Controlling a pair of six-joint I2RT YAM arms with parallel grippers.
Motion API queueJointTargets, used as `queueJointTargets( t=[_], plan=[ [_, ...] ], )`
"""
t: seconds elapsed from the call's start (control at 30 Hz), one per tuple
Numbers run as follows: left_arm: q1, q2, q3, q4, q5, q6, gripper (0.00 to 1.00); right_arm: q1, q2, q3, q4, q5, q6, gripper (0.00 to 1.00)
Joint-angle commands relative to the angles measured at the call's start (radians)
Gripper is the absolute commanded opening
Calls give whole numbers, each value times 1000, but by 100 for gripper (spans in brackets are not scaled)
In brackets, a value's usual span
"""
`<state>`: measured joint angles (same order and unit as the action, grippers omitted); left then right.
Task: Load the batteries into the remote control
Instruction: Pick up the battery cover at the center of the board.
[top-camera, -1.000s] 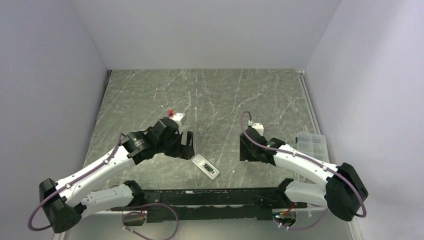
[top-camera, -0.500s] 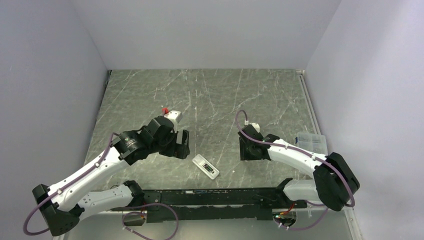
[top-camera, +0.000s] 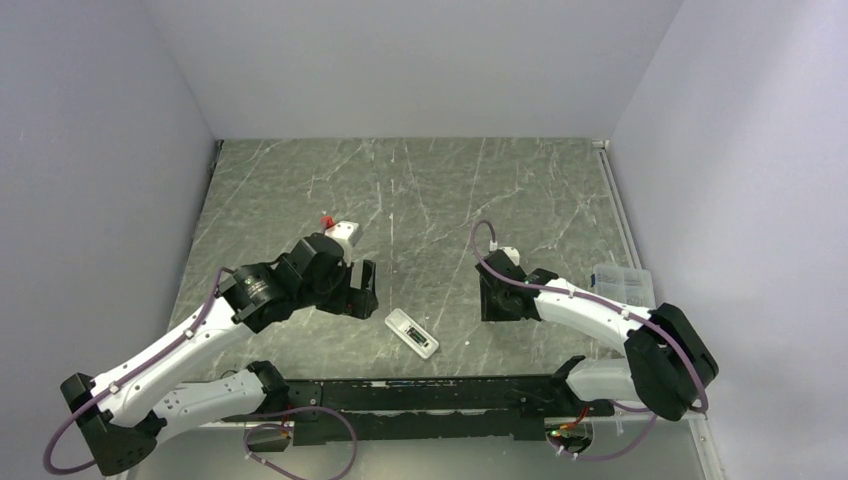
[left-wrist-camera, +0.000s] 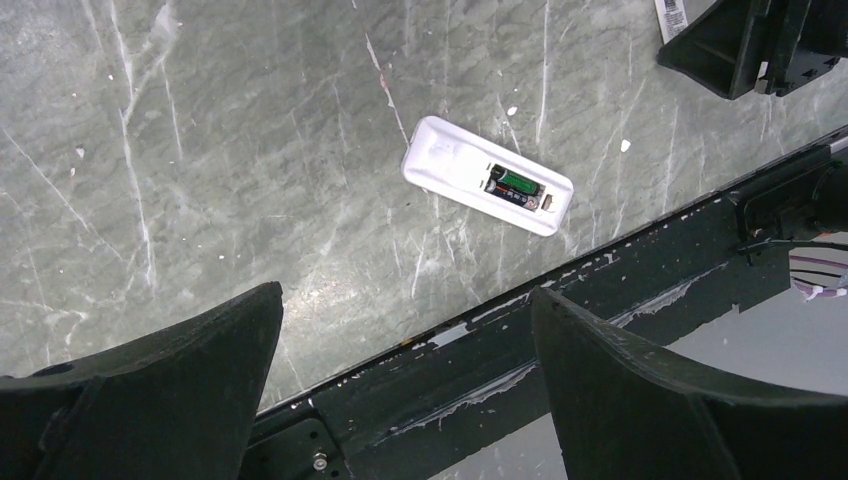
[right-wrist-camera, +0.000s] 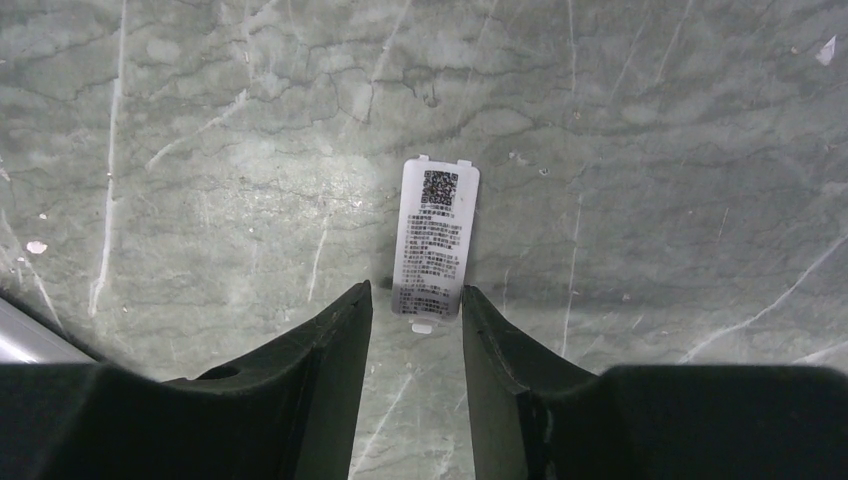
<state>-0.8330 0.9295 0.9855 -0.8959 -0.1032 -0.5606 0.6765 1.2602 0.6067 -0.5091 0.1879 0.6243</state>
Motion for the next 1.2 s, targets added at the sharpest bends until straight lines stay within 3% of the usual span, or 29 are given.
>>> queueJointTargets(
  t=[0.0, 0.27, 0.77, 1.17],
  plan=[
    [-3, -31, -9, 13, -12, 13, 99, -6, 9, -13, 16, 20, 38, 40],
    [-4, -52, -14, 16, -9, 12, 99, -5, 9, -12, 4, 45, 59, 38],
    [-5, -62, -19, 15, -1, 11, 99, 10, 19, 3, -16, 63, 80, 24],
    [-3, -40, -54, 56, 37, -20, 99, 61, -77, 61, -93, 64, 53, 20]
  ],
)
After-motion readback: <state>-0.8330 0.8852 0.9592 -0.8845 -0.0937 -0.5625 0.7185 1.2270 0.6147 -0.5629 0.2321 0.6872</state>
